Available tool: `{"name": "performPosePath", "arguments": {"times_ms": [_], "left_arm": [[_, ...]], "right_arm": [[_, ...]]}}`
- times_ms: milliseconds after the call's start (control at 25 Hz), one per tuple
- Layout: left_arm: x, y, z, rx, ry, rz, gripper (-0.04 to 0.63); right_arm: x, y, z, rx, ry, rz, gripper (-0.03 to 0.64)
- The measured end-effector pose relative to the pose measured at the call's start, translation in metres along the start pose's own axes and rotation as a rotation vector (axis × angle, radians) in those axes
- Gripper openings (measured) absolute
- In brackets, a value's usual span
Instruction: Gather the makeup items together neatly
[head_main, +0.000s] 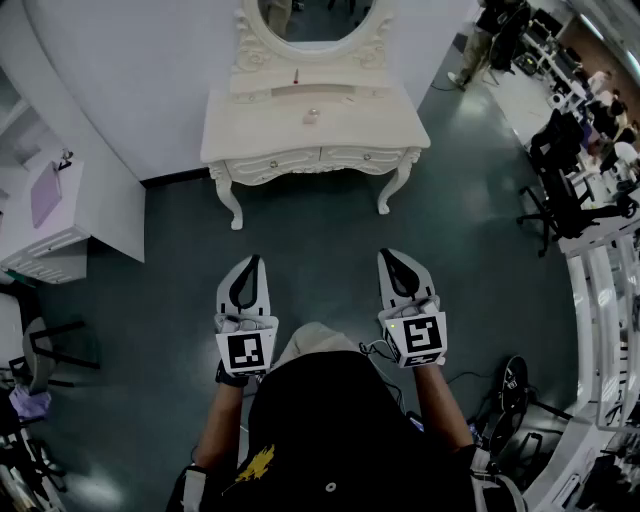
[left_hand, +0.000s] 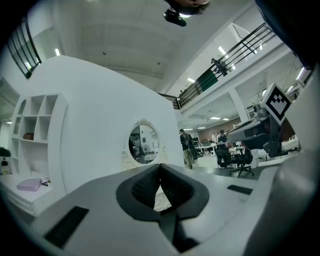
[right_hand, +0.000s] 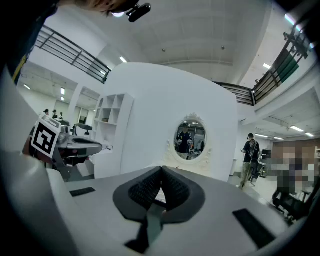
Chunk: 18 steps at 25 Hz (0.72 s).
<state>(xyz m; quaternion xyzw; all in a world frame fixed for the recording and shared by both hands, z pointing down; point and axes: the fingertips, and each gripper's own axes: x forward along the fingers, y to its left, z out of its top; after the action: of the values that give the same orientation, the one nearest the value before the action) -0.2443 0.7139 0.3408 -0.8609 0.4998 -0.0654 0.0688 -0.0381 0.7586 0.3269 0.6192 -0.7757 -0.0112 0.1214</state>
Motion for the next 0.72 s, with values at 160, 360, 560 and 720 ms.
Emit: {"name": "performPosePath", "arguments": {"times_ms": [160,360,560,720], "left_arm": [[0.002,-0.015,0.001,-0.072,-0.053,0.012,0.012],[0.0,-0.02,0.016,-0.087,-0.111,0.039,0.012],[-0.003,-0.014,0.029,-0.048,-0.172,0.074,0.027],[-0.01,-0.011,0.029,-0.076,-0.158,0.071,0.089]], "right_arm": [[-0.012,-0.024,0.001,0.04,-0.062,-0.037,0.017],[-0.021,-0.034,0.009,0.015,-0.101,-0.063,0.015],[-0.022,-0.031,0.019,0.006,-0.137,-0.061,0.017],[-0.021,-0.031,0.024,0.018,-0.136,-0.06,0.039]]}}
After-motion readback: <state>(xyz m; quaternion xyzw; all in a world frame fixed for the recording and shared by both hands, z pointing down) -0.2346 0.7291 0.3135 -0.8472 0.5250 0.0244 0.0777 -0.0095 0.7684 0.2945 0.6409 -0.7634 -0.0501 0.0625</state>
